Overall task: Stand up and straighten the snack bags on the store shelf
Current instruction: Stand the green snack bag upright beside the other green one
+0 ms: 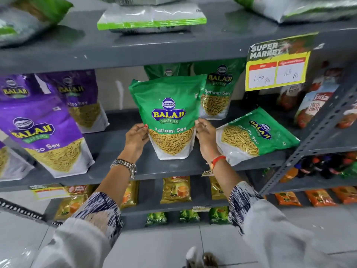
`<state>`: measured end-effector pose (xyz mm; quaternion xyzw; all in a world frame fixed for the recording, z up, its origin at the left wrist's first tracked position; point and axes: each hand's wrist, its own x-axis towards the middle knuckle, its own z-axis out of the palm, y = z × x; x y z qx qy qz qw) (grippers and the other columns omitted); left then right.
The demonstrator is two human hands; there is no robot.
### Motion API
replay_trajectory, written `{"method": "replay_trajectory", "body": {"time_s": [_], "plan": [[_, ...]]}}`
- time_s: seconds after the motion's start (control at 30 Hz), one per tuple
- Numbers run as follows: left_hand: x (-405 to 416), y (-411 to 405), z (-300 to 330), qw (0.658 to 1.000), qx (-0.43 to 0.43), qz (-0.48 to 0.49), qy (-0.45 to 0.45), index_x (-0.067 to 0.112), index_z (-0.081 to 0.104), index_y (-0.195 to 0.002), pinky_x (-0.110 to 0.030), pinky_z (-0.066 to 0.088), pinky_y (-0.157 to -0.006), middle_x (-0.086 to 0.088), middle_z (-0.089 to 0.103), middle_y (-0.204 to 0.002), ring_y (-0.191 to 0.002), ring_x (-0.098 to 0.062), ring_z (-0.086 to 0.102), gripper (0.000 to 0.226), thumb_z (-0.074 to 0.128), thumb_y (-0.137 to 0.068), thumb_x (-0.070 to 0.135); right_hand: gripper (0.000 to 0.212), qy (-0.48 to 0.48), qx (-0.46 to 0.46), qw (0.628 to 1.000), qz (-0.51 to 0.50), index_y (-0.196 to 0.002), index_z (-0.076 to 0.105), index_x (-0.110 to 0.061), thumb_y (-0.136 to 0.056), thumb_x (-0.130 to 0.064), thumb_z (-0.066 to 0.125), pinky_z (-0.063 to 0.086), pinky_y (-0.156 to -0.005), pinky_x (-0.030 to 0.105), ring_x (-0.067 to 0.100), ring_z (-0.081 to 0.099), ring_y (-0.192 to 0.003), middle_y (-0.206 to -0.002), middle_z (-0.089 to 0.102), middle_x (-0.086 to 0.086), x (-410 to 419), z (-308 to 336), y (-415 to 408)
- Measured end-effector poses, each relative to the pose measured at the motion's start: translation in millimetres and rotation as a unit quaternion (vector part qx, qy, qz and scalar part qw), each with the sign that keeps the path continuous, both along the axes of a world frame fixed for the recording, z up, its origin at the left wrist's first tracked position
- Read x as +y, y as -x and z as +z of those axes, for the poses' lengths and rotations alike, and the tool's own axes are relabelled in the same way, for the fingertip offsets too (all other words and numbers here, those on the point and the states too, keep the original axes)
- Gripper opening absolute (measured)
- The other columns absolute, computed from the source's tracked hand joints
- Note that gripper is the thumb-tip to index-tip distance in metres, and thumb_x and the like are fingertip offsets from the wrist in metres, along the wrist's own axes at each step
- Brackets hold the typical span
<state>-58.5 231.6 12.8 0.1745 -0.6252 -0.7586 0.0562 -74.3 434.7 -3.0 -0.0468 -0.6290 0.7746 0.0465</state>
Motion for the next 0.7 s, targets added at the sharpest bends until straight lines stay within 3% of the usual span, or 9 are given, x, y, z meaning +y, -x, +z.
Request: {"method": "replay_trajectory", "body": {"time_s": [0.07,0.13,0.23,0.3,0.37,0.47,0.53,0.6,0.7], "plan": [[1,-1,-3,1.0,0.008,0.01,-0.002,0.017,0.056,-0.077,-0.027,0.053,-0.075,0.005,0.068,-0.071,-0.058,-0.003,0.064,0.022,0.044,-0.09,0.003,0.021,-0.01,0.003,1.0,0.009,-0.105,0.06,-0.014,-0.087,-0.024,0.055,0.042,-0.106,0.054,0.034,0.058,-0.116,-0.121,0.062,0.024,1,-3,-1],[5,-2,-4,0.999,0.02,0.034,-0.012,0.016,0.057,-0.082,-0.029,0.054,-0.08,0.002,0.067,-0.079,-0.068,-0.007,0.065,0.016,0.049,-0.089,0.004,0.025,-0.016,0.005,1.0,0.008,-0.113,0.058,-0.007,-0.09,-0.015,0.052,0.042,-0.106,0.052,0.032,0.057,-0.117,-0.123,0.061,0.023,3,-3,-3],[14,-2,-6,0.982,0.086,0.164,-0.022,0.013,0.056,-0.096,-0.032,0.051,-0.088,0.0,0.063,-0.086,-0.082,-0.013,0.06,0.017,0.059,-0.082,0.004,0.026,-0.021,0.038,0.998,-0.035,-0.114,0.059,-0.008,-0.089,-0.012,0.054,0.046,-0.104,0.046,0.03,0.06,-0.114,-0.121,0.063,0.021,10,-1,-14],[28,-9,-3,0.955,0.148,0.256,0.022,0.011,0.053,-0.096,-0.02,0.05,-0.077,0.003,0.058,-0.08,-0.073,-0.002,0.055,0.019,0.063,-0.08,0.009,0.02,-0.016,0.058,0.993,-0.106,-0.106,0.062,-0.011,-0.087,-0.007,0.057,0.05,-0.097,0.039,0.029,0.064,-0.104,-0.108,0.068,0.019,20,1,-24],[52,-21,3,0.935,0.213,0.272,0.084,0.011,0.051,-0.09,-0.012,0.044,-0.063,0.005,0.051,-0.073,-0.061,0.004,0.049,0.017,0.065,-0.08,0.013,0.02,0.022,0.067,0.977,-0.2,-0.096,0.063,-0.014,-0.084,0.0,0.058,0.055,-0.082,0.032,0.022,0.066,-0.087,-0.091,0.068,0.012,38,0,-33],[98,-31,8,0.925,0.286,0.179,0.174,0.021,0.05,-0.085,-0.011,0.04,-0.058,0.009,0.051,-0.072,-0.06,0.003,0.047,0.014,0.063,-0.082,0.016,0.03,0.103,0.041,0.936,-0.335,-0.085,0.061,-0.014,-0.08,0.013,0.048,0.055,-0.062,0.025,0.015,0.06,-0.07,-0.075,0.061,0.004,72,-8,-41],[126,-25,4,0.921,0.302,0.08,0.234,0.021,0.052,-0.086,-0.013,0.041,-0.062,0.01,0.053,-0.075,-0.064,0.001,0.05,0.01,0.062,-0.083,0.019,0.031,0.117,0.012,0.91,-0.397,-0.082,0.058,-0.019,-0.083,0.011,0.048,0.055,-0.071,0.036,0.01,0.06,-0.066,-0.071,0.056,0.001,92,-16,-44],[154,-13,3,0.912,0.296,-0.021,0.283,0.014,0.057,-0.094,-0.011,0.042,-0.065,0.007,0.057,-0.079,-0.068,0.001,0.052,0.011,0.058,-0.085,0.019,0.02,0.123,-0.052,0.891,-0.434,-0.086,0.058,-0.012,-0.081,0.007,0.057,0.052,-0.08,0.039,0.014,0.06,-0.069,-0.074,0.057,0.004,109,-27,-43],[196,11,8,0.875,0.288,-0.122,0.369,0.005,0.06,-0.103,-0.015,0.046,-0.065,-0.011,0.066,-0.087,-0.071,-0.007,0.057,0.021,0.051,-0.086,0.012,0.025,0.128,-0.193,0.874,-0.428,-0.095,0.059,0.003,-0.074,-0.007,0.069,0.051,-0.068,0.036,0.025,0.058,-0.079,-0.088,0.063,0.018,138,-45,-42]]}}
